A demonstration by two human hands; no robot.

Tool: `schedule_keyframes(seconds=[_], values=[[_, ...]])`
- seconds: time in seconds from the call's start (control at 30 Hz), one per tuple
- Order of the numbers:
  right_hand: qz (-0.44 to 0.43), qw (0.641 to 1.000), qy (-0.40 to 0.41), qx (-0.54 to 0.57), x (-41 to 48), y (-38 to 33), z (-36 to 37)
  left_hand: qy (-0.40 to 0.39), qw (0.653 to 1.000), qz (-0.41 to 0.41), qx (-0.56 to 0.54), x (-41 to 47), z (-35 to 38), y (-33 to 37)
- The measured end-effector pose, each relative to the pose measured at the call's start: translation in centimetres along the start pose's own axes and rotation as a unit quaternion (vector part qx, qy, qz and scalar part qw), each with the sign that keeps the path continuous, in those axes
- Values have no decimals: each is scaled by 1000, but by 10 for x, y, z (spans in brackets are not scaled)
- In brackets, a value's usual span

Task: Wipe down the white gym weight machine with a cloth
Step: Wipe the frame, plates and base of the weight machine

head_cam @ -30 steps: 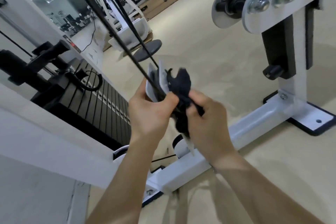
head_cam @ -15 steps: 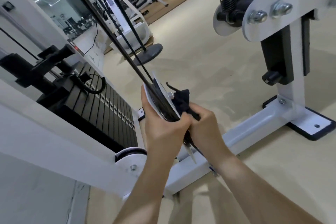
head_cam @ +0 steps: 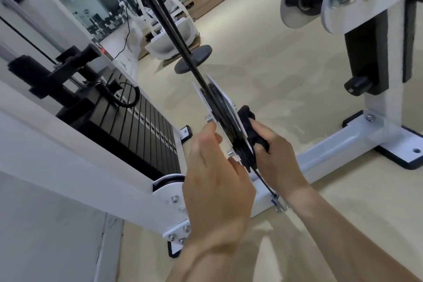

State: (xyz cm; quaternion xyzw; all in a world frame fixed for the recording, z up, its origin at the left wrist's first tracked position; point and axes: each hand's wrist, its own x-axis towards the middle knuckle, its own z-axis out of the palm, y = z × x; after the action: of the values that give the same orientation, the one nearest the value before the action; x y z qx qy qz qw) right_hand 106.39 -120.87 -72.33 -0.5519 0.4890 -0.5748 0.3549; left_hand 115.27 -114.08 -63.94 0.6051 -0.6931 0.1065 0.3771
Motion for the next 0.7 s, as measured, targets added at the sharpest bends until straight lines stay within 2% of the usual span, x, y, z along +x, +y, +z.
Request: schedule_keyframes(seconds=[0.1,0.2,0.23,0.27,0.33,0.37,0.4,0.43,0.47,0.6,0.7], values=[[18,1000,5,11,3,1,-2,-24,989,102,105,17,-21,4],[-8,1000,-9,-17,-3,-2,0,-82,942,278,168,20,-24,18],[-13,1000,-6,-23,-5,-3,2,-111,915,330,204,24,-20,22],[-11,1000,1,-16,-9,-3,3,-144,859,389,301,30,-16,24],[5,1000,18,11,-16,0,1,-240,681,470,508,50,-6,16],[12,999,19,24,-19,0,-2,-266,609,477,576,61,-4,14],[20,999,11,31,-20,0,-6,-270,568,476,615,70,-5,13],[27,999,-1,33,-18,0,-10,-265,548,481,630,77,-3,12],[32,999,-5,35,-13,-3,-13,-263,544,499,622,81,-1,10],[-20,995,1,94,24,-26,-4,-253,582,528,564,85,5,-2],[-33,997,-40,49,24,-21,4,-233,589,542,552,86,-5,-9]])
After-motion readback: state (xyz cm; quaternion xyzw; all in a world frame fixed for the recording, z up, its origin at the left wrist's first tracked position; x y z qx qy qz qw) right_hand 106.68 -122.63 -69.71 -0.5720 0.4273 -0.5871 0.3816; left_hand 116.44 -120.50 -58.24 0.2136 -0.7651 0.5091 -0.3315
